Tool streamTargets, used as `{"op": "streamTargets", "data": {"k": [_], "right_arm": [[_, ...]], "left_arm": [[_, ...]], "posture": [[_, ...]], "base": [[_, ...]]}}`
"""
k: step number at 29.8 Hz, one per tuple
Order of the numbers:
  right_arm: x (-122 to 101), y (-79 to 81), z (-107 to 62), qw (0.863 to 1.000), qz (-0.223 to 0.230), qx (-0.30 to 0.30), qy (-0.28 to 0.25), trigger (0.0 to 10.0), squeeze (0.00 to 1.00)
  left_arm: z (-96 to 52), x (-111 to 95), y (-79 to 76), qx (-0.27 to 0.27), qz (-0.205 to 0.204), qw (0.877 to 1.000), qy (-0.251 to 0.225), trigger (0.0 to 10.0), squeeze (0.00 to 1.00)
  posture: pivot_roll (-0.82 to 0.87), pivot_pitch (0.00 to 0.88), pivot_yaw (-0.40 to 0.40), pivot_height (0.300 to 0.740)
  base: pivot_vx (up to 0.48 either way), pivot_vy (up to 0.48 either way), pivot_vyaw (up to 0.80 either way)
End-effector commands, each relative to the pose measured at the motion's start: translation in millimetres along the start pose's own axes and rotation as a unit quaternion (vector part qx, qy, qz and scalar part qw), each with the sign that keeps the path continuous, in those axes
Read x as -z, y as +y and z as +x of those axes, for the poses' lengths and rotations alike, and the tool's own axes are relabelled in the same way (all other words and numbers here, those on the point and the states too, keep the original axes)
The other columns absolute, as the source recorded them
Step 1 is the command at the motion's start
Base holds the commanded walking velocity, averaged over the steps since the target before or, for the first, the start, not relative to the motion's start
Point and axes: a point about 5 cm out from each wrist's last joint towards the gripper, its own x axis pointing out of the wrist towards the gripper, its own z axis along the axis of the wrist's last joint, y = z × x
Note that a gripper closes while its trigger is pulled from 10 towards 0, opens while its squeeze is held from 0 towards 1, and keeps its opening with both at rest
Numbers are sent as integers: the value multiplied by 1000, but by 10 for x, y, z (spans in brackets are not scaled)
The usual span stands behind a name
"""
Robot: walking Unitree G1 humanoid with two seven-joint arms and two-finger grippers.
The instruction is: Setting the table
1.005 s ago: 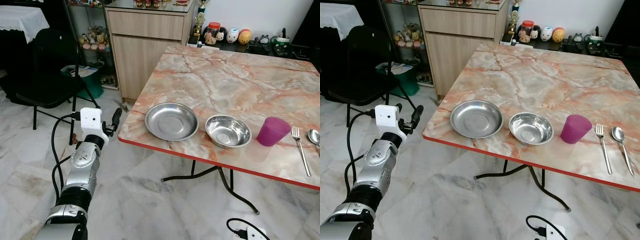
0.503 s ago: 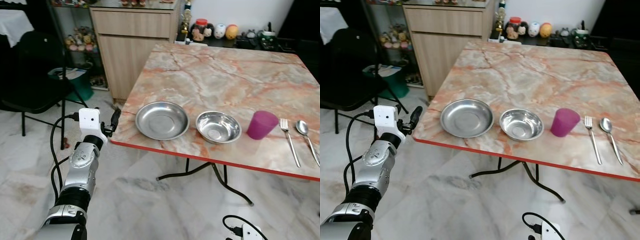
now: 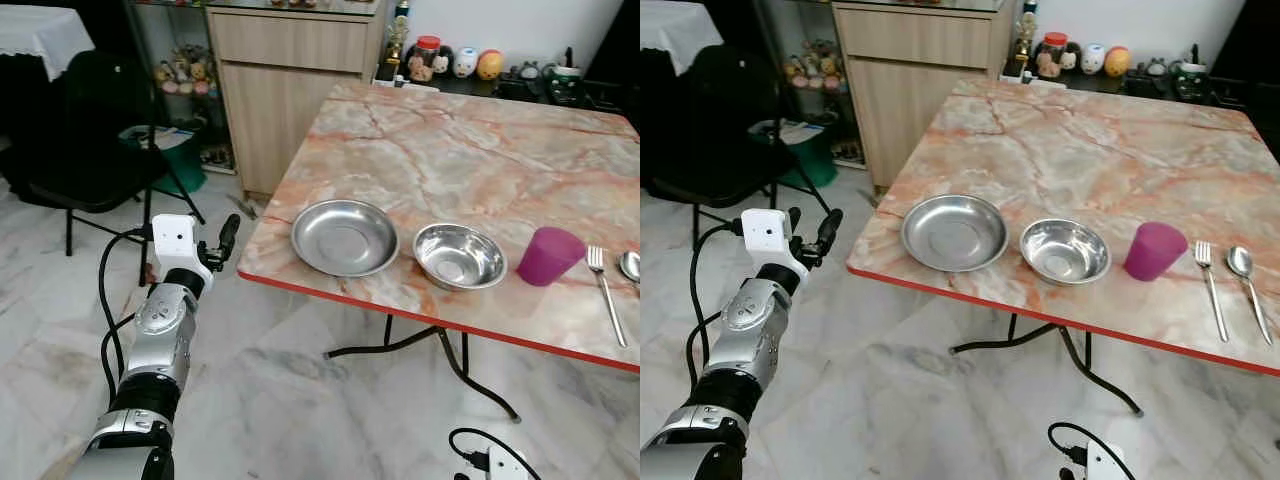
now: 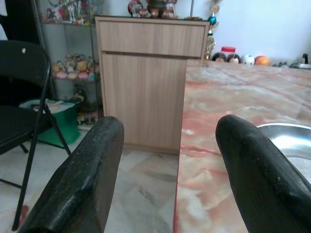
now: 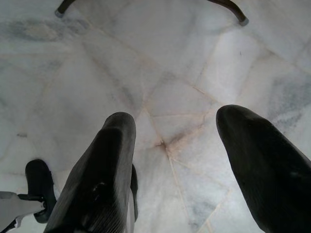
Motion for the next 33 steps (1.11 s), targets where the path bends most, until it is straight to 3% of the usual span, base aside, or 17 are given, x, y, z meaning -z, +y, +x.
{"op": "streamTargets", "data": {"k": [1, 13, 30, 33], "right_arm": [[11, -4, -2, 1000, 3, 4, 2, 10000, 0], [-36, 26, 10, 1000, 3, 8, -8, 10000, 0], [-89, 77, 28, 1000, 1, 0, -12, 10000, 0], [-79, 85, 28, 1000, 0, -1, -9, 10000, 0]], "left_arm": [[20, -49, -45, 14, -2, 1000, -11, 10000, 0], [9, -37, -56, 18, -5, 1000, -10, 10000, 0], [17, -66, -25, 14, -18, 1000, -8, 10000, 0], [86, -197, -27, 43, -9, 999, 7, 10000, 0]], "posture": [[63, 0, -32, 740], [66, 0, -35, 740], [63, 0, -36, 740], [63, 0, -35, 740]], "base": [[262, 0, 0], [273, 0, -293], [0, 0, 0], [0, 0, 0]]}}
